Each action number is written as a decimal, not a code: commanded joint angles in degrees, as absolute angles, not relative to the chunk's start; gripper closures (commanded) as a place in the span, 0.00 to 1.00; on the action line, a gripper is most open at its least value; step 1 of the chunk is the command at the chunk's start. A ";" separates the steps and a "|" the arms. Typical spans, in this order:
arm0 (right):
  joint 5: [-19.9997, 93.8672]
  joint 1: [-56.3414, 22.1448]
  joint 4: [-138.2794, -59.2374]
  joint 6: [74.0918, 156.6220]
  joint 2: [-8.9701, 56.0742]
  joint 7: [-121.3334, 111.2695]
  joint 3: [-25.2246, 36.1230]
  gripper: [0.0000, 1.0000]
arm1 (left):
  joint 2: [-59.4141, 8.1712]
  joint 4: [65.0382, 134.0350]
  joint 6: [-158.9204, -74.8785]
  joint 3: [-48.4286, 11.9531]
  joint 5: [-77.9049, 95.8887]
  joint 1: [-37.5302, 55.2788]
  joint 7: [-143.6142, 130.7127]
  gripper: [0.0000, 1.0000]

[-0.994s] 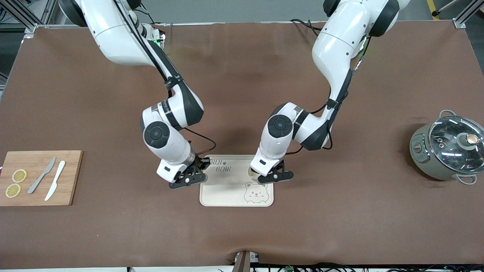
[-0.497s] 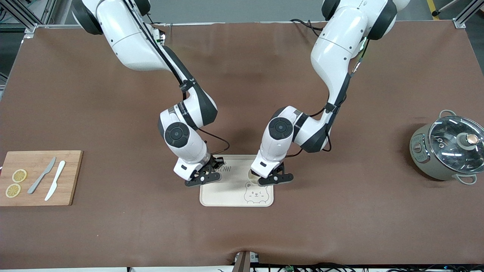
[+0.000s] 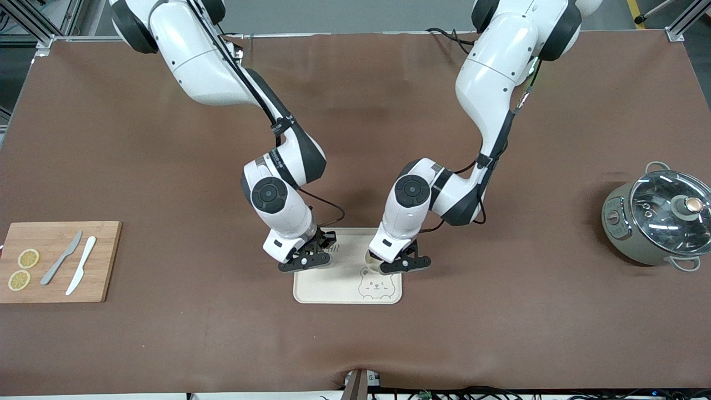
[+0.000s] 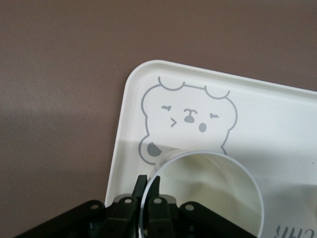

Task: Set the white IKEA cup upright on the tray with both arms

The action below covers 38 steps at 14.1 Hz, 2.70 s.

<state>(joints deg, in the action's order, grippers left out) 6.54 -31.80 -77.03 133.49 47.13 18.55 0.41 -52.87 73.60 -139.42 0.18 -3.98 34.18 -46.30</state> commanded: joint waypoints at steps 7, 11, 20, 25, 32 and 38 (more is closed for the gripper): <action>6.85 -32.26 -75.32 134.21 48.52 19.60 0.79 0.09 | -51.68 72.25 -136.16 5.45 -5.54 37.97 -48.43 0.00; 7.03 -31.73 -73.93 133.86 47.99 22.06 0.88 0.00 | -48.26 72.25 -128.95 5.10 -5.54 37.09 -47.64 0.00; 6.69 -25.15 -73.21 126.23 40.53 22.15 1.14 0.00 | -35.78 73.30 -112.59 5.18 0.44 24.71 -18.06 0.00; 6.68 -16.98 -73.65 113.67 34.64 18.37 1.58 0.00 | -34.72 75.32 -112.32 5.01 0.62 17.51 -3.01 0.00; 3.25 -7.48 -80.58 108.28 23.93 12.05 1.49 0.00 | -28.05 82.26 -112.68 2.99 1.49 8.44 6.59 0.00; 3.34 -1.06 -92.35 107.93 11.19 1.59 1.49 0.00 | -15.67 92.70 -112.76 2.29 1.85 5.37 7.65 0.00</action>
<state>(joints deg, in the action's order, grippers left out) 3.91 -2.88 -84.51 107.16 18.14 3.69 2.62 -23.19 85.40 -112.30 3.27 0.38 6.56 7.05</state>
